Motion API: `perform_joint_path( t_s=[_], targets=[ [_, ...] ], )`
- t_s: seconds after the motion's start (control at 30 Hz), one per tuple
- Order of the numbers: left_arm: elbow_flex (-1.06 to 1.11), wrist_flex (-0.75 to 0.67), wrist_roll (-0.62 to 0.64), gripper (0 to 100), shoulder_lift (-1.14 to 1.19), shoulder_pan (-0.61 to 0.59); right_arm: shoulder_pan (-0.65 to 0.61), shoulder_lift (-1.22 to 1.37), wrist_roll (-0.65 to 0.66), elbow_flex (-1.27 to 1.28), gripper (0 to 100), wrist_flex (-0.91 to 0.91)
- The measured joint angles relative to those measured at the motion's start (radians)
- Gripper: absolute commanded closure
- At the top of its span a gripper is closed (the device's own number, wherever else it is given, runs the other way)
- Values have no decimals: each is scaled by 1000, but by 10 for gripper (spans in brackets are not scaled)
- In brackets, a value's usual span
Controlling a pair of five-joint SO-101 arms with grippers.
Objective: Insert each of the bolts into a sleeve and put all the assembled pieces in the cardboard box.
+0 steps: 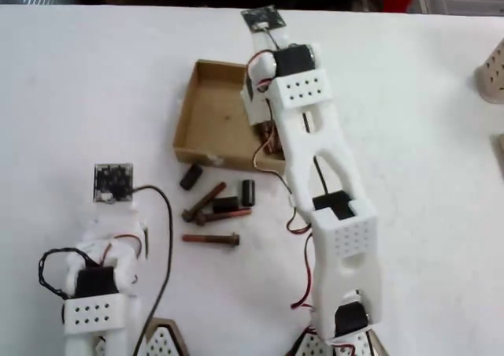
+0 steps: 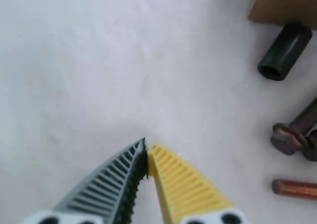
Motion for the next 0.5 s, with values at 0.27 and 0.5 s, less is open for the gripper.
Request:
perform_joint_path(
  t_s=[0.27,0.5],
  targets=[
    [0,0,0,979,0,0,21,-215,-2,338,983,-2],
    [0,0,0,979,0,0,-17,-489,-63,786,981,-124]
  ],
)
